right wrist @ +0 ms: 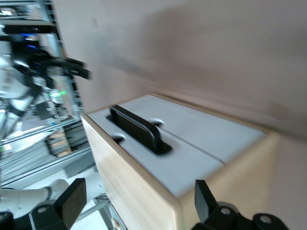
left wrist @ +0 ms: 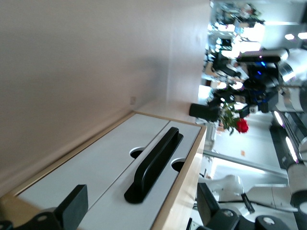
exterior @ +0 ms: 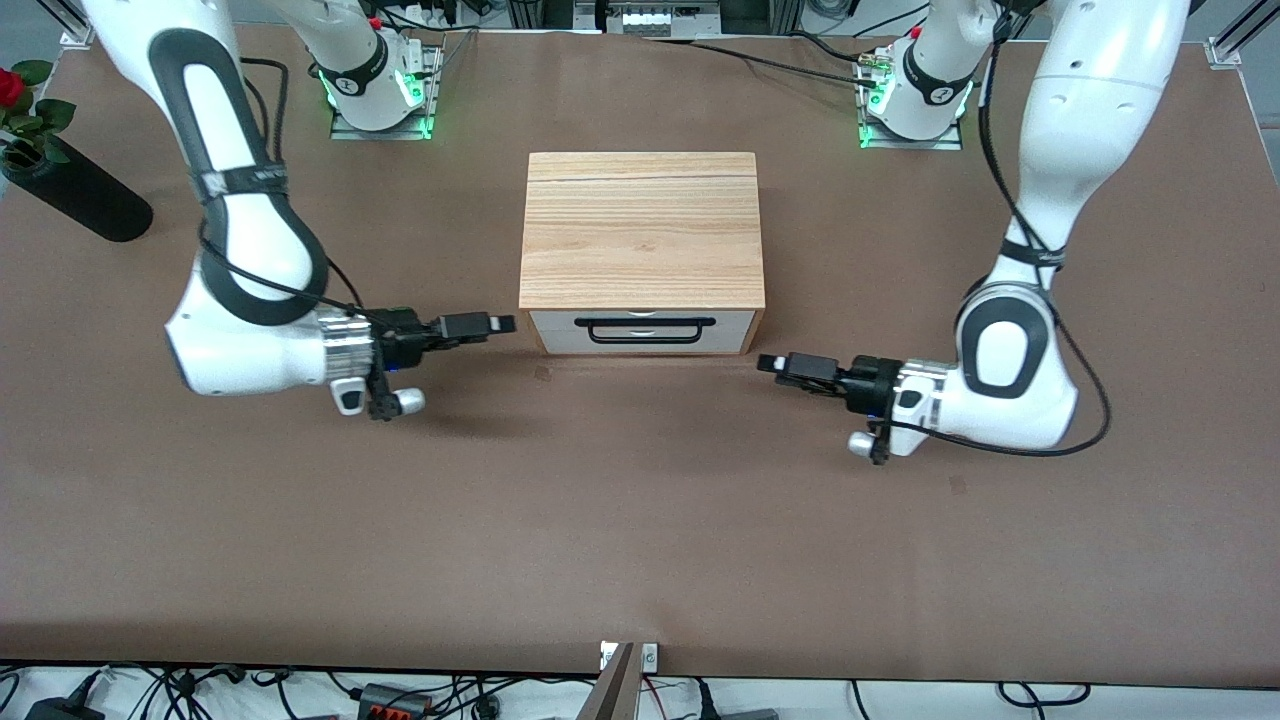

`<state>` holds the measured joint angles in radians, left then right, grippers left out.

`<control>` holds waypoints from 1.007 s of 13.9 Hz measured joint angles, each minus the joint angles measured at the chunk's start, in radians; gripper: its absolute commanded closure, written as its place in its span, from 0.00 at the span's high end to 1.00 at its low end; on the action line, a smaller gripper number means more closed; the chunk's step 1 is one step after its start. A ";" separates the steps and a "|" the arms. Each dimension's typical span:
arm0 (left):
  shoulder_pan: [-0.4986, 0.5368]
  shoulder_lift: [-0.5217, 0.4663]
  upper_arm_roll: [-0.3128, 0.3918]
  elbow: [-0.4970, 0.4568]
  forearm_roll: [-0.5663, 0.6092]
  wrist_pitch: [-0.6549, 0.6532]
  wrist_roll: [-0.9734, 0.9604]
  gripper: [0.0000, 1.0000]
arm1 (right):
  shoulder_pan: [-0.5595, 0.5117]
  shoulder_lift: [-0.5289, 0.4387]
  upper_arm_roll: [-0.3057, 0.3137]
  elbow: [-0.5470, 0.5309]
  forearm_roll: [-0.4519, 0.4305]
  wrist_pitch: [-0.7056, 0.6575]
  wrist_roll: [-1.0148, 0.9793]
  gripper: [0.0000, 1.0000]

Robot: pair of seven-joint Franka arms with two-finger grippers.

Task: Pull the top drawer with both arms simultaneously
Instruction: 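Close the left gripper and the right gripper on the black handle ends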

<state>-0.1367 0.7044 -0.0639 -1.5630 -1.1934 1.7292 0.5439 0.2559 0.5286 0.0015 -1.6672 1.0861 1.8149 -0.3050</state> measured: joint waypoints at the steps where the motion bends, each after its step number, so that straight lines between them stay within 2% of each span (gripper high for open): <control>1: -0.008 0.014 -0.007 0.000 -0.017 0.000 0.040 1.00 | 0.024 0.026 0.000 0.000 0.072 0.024 -0.057 1.00; 5: -0.020 0.048 -0.034 -0.008 -0.116 -0.009 0.113 1.00 | 0.078 0.117 0.000 -0.017 0.309 0.049 -0.305 1.00; 8: -0.033 0.089 -0.036 -0.023 -0.191 -0.038 0.181 1.00 | 0.080 0.169 -0.001 -0.035 0.412 0.043 -0.439 1.00; 9: -0.035 0.101 -0.039 -0.031 -0.203 -0.042 0.203 0.97 | 0.080 0.182 -0.001 -0.036 0.427 0.038 -0.461 0.96; 11: -0.036 0.119 -0.057 -0.047 -0.226 -0.047 0.244 0.91 | 0.081 0.196 0.001 -0.037 0.444 0.023 -0.487 0.74; 12: -0.036 0.122 -0.065 -0.055 -0.234 -0.047 0.261 0.85 | 0.082 0.198 0.002 -0.038 0.448 0.015 -0.492 0.61; 13: -0.036 0.122 -0.070 -0.061 -0.239 -0.047 0.274 0.74 | 0.083 0.198 0.002 -0.039 0.449 0.009 -0.493 0.55; 14: -0.036 0.122 -0.071 -0.064 -0.241 -0.047 0.282 0.58 | 0.083 0.198 0.002 -0.042 0.449 0.000 -0.494 0.48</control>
<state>-0.1725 0.8265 -0.1347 -1.6267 -1.4349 1.6818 0.8259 0.3391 0.7263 0.0039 -1.7095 1.5350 1.8152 -0.7985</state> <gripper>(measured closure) 0.110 0.264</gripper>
